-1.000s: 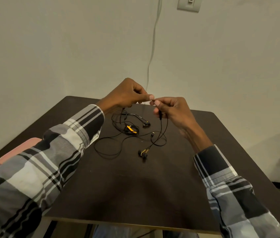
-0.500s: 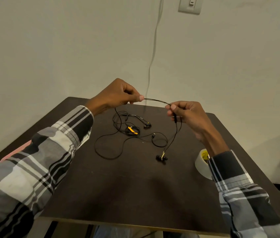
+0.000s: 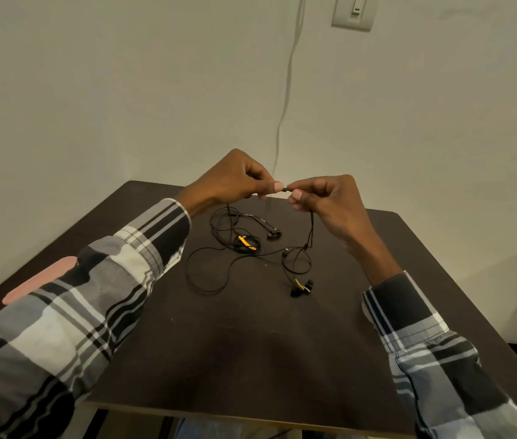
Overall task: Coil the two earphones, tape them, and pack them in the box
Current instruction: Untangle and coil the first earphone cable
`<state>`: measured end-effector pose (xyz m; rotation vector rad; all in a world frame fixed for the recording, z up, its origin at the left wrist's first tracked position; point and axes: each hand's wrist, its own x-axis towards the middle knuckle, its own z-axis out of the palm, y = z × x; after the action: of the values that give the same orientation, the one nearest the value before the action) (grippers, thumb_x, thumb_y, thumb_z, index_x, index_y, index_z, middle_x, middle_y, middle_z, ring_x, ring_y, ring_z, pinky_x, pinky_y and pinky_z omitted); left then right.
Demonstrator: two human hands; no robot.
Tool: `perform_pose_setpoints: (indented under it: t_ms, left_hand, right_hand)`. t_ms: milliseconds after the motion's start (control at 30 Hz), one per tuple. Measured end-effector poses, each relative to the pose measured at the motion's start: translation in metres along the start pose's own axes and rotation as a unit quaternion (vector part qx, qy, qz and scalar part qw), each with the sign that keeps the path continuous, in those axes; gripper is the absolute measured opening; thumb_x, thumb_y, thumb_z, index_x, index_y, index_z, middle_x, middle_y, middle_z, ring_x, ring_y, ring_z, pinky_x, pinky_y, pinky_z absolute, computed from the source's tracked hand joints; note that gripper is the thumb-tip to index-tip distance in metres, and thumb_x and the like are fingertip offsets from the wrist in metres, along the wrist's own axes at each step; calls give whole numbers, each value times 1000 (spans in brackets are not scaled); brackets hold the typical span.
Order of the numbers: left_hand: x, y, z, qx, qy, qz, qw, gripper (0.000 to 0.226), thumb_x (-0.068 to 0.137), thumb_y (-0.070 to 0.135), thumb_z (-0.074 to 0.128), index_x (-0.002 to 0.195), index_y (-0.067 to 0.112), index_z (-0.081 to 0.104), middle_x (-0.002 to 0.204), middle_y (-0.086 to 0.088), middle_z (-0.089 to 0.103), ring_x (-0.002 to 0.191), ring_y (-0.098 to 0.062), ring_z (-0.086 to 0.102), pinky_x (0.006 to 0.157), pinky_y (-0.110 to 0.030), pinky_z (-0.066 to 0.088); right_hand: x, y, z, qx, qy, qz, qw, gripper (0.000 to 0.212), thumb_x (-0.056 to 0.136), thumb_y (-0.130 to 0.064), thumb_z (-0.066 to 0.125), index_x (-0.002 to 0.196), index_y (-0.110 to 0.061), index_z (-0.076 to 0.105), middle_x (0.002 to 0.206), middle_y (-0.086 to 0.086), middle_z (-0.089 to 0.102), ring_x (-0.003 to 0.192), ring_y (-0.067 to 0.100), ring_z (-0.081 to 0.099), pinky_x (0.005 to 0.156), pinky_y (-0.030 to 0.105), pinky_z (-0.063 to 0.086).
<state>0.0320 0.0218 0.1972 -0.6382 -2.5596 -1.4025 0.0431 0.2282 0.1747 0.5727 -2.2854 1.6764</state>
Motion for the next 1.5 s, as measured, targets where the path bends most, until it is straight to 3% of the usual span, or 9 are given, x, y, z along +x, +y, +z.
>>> perform_pose_setpoints:
  t_ms: [267,433,567,700,867,933,1033,1200,1500]
  left_hand:
    - [-12,-14,-24,-7,42,-21,999,30,86,25,74,90,-5,74,68,-3,66,50,8,54,48,-6,37]
    - [-11,-20,-19,-15,39,-22,999,29,83,29,76,85,0,75,63,3,68,53,2,51,51,-10,40]
    - [-8,-15,-7,1,18,-10,1000,29,84,31,75,83,2,76,60,7,68,54,-2,49,53,-10,39]
    - [-6,-4,5,4,7,9,1000,27,84,32,75,81,5,76,66,-5,68,58,-11,47,56,-18,36]
    - [-7,-4,2,6,7,18,1000,32,84,34,74,81,3,76,72,-20,68,58,-17,43,52,-17,32]
    - [-10,-8,-3,0,12,4,1000,31,83,35,75,83,4,76,68,-12,69,56,-13,45,51,-16,35]
    - [-14,-14,-13,-16,34,-15,999,29,84,32,75,86,3,76,64,0,68,50,-2,46,48,-11,38]
    - [-20,-27,-27,-42,62,-34,997,29,83,31,76,84,2,75,67,-5,69,47,-2,45,46,-12,37]
    - [-18,-24,-13,-41,46,-27,998,27,85,25,75,87,-2,75,69,-6,69,46,3,49,47,-7,37]
  right_hand:
    - [-2,10,-39,17,91,18,996,13,92,-3,66,101,-6,74,84,9,75,74,12,72,75,22,60]
    - [-3,19,-44,-53,6,75,996,15,93,-5,66,105,-9,74,97,8,77,92,11,74,84,22,58]
    - [-1,10,-28,-69,7,34,997,19,97,-16,62,113,-14,73,105,-3,76,103,2,69,90,21,54]
    - [-1,-2,-2,-49,-46,8,998,20,92,-15,70,111,-11,74,100,1,77,94,4,72,83,18,55]
    - [0,0,10,-56,-27,-5,998,11,92,-10,69,96,-16,77,84,7,78,85,20,76,92,43,58]
    - [1,2,6,-62,9,-3,998,9,92,-11,69,94,-15,76,82,5,77,84,19,75,92,47,58]
    - [1,2,-6,-43,49,3,998,8,94,-11,67,95,-13,75,81,4,76,81,12,74,88,41,60]
    - [-4,10,-34,17,104,32,994,11,95,-11,66,103,-6,73,83,6,74,80,12,73,86,40,61]
    - [-4,10,-20,17,52,60,997,17,98,-12,61,111,-11,73,103,2,76,105,15,71,91,34,58]
